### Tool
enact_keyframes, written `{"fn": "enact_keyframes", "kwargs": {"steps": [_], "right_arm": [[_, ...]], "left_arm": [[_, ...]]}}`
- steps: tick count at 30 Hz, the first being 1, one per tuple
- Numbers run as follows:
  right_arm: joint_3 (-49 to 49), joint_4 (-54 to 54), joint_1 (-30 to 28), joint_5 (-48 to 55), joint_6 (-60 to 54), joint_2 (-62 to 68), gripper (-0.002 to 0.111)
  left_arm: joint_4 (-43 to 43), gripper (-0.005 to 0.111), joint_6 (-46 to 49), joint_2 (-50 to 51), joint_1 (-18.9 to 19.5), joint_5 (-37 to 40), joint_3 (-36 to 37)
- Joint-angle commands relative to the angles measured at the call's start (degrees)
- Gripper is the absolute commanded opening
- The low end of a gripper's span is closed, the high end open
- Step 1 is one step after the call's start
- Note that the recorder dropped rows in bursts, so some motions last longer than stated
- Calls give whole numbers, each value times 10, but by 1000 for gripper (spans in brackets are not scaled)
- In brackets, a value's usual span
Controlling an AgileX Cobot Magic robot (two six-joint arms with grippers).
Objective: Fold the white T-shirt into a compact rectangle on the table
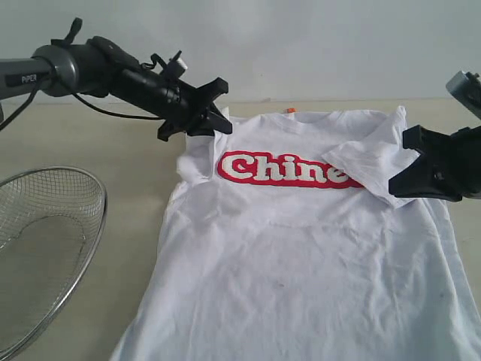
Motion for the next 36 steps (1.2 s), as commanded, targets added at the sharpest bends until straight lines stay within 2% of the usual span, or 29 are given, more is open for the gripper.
{"fn": "enact_keyframes", "kwargs": {"steps": [1,11,13,17,19,26,30,34,36], "right_arm": [[1,4,-1,3,-6,-6,0],[1,4,-1,3,-6,-6,0],[1,4,-1,3,-6,-6,0],[1,4,-1,3,-6,-6,0],[1,4,-1,3,-6,-6,0],[1,4,-1,3,-6,-6,0],[1,4,-1,3,-6,-6,0],[1,4,-1,0,-6,-6,0],[1,4,-1,0,-6,-6,0]], "left_arm": [[-18,5,-7,5,-8,-18,1],[-51,7,-5,8,-12,-32,1],[-53,17,-3,9,-12,-31,1],[-59,50,-2,9,-12,-22,1],[-66,60,1,9,-12,-9,1],[-70,60,38,9,5,69,1],[-58,60,38,4,32,117,1],[-29,55,38,-1,65,163,1],[-7,48,38,-1,74,169,1]]}}
